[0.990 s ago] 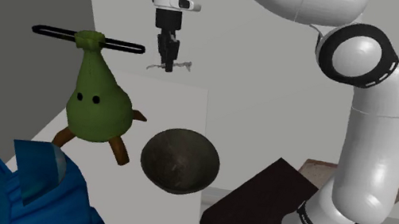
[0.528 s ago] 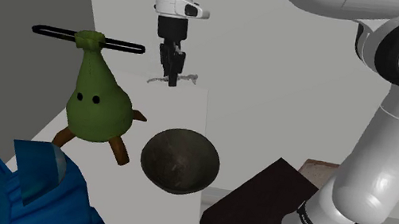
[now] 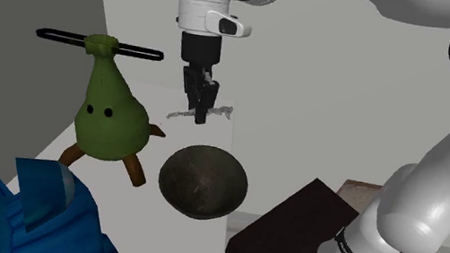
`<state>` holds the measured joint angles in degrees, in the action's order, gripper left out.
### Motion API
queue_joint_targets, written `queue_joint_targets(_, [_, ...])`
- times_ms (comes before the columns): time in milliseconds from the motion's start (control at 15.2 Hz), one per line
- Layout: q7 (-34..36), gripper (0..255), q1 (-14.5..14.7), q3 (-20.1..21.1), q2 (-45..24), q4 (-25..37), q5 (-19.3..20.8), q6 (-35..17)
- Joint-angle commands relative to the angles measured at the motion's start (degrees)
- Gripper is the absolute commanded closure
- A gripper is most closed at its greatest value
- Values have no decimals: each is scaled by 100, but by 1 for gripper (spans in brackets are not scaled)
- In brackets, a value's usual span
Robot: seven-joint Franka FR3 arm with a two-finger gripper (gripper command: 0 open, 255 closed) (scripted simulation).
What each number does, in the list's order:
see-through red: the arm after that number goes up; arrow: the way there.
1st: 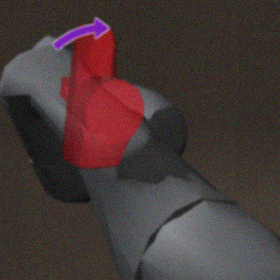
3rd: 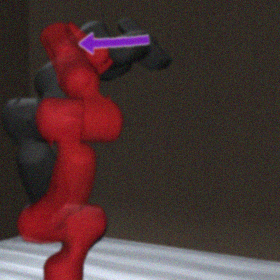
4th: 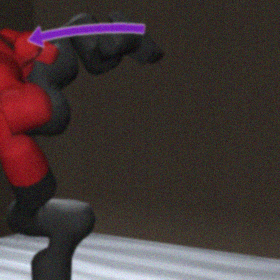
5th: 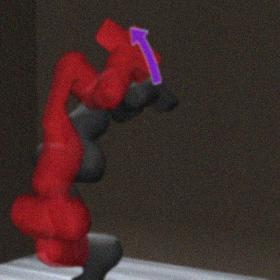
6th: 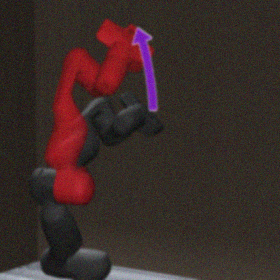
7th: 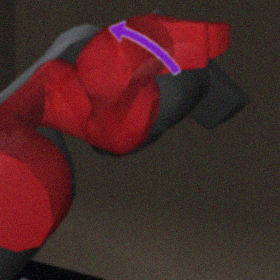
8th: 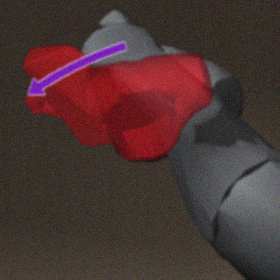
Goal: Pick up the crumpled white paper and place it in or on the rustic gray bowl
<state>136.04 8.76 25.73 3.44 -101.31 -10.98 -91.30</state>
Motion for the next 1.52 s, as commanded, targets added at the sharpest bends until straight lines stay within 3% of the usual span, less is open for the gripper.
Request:
queue_joint_targets(0, [124,255,83,75,329,-319,-166,-45])
queue_joint_targets(330, [539,255,363,325,995,-905,-563,-126])
queue_joint_targets(1452, [367,255,410,440,926,-1976,-618,-1251])
